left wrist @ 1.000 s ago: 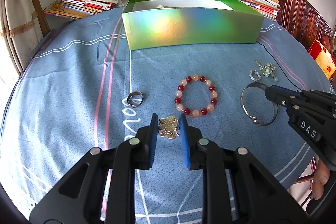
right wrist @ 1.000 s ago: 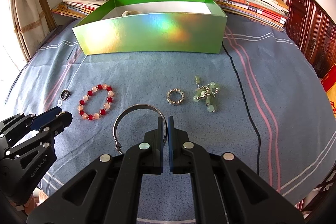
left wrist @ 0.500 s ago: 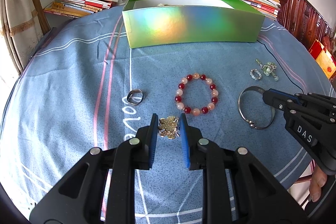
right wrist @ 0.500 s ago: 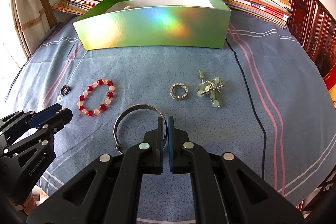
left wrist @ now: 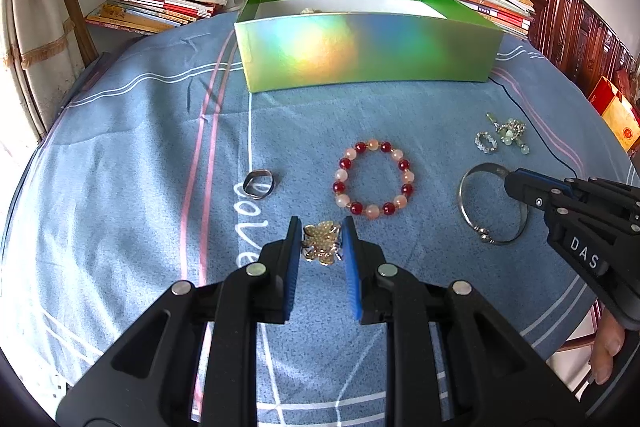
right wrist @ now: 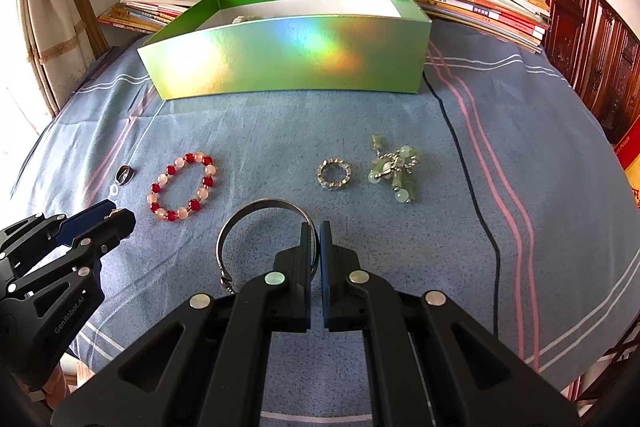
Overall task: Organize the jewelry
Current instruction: 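Close the left tool on the gold flower brooch, then lift the brooch and bangle and carry both over the green box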
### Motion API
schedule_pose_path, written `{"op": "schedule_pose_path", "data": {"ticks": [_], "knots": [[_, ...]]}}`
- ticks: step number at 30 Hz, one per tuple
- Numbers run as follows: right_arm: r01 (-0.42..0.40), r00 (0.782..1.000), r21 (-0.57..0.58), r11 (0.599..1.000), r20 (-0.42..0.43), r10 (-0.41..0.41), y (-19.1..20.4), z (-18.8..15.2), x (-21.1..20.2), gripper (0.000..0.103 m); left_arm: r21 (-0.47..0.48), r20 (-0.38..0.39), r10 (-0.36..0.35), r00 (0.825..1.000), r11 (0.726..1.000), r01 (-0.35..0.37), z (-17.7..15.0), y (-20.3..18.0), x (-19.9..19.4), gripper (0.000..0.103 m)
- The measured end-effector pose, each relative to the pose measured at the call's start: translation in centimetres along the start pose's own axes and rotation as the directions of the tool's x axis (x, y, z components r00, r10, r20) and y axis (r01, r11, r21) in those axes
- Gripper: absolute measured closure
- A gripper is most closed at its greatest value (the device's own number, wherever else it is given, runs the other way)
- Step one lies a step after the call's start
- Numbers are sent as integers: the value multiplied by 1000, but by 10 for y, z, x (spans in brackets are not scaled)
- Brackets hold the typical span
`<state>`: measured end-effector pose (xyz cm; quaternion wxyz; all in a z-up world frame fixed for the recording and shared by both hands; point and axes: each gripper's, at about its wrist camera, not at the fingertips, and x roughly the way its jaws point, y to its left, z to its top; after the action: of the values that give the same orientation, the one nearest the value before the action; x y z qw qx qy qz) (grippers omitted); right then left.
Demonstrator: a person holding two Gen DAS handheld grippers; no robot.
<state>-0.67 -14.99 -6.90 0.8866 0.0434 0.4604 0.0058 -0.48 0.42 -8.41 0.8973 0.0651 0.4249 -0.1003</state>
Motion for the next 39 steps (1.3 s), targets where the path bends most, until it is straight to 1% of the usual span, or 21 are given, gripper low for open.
{"op": "schedule_pose_path", "data": {"ticks": [20, 39], "knots": [[-5, 1000, 13, 1000, -3, 5, -4, -7, -3, 99, 6, 6, 2, 1000, 1000, -2, -2, -4, -5, 82], [-5, 1000, 13, 1000, 2, 5, -4, -4, -5, 99, 3, 6, 3, 1000, 1000, -3, -3, -4, -6, 82]]}}
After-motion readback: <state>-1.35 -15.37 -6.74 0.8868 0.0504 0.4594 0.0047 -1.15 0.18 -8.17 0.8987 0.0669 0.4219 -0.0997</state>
